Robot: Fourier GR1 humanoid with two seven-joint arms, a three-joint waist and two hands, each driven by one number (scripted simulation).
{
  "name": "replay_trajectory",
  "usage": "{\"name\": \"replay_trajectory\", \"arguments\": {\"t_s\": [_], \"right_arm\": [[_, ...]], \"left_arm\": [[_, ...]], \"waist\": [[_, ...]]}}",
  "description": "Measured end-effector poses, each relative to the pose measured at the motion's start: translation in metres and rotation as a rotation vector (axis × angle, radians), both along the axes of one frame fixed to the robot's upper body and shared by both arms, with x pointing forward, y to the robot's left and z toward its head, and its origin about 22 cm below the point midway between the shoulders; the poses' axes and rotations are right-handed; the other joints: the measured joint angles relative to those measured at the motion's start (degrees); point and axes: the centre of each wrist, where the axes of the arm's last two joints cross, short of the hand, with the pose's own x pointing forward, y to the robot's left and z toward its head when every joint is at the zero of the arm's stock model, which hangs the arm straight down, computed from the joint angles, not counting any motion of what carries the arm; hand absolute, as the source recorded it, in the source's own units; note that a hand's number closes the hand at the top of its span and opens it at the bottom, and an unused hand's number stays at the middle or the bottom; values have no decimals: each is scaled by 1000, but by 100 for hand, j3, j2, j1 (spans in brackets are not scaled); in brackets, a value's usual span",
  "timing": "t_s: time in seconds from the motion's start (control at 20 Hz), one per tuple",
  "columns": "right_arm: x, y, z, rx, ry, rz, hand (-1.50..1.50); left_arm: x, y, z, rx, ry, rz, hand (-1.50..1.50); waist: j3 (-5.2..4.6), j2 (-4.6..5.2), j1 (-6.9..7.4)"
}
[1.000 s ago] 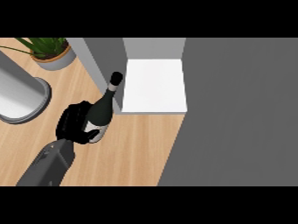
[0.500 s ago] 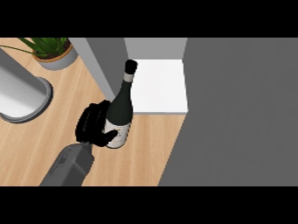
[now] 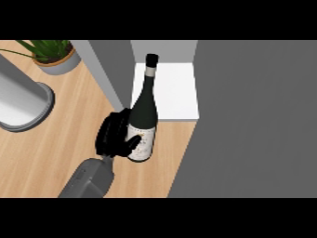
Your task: Pick up the wine, place it into the cabinet and close the cabinet
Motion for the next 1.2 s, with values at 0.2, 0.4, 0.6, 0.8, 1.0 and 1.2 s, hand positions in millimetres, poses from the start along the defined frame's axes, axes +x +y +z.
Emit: {"name": "replay_trajectory", "arguments": {"t_s": [0.2, 0.4, 0.6, 0.8, 1.0, 1.2], "right_arm": [[0, -1, -4, -1, 9, 8, -150], [0, -1, -5, 7, 10, 12, -150], [0, 0, -5, 7, 15, 20, -150], [7, -1, -6, 10, 7, 27, -150], [8, -3, -4, 21, 8, 30, -150], [6, -3, -11, 27, 12, 40, -150]], "left_arm": [[0, -10, -2, 7, 29, 21, 150], [-3, -18, -13, 23, 40, 31, 150], [7, -27, -11, 27, 30, 35, 150], [19, -36, -11, 29, 3, 38, 150], [29, -42, -6, 32, -9, 46, 150], [46, -48, 8, 45, -20, 56, 150]], "waist": [[0, 5, -12], [0, 9, -26], [-1, 11, -41], [-3, 21, -66], [-3, 22, -69], [-3, 23, -85]]}}
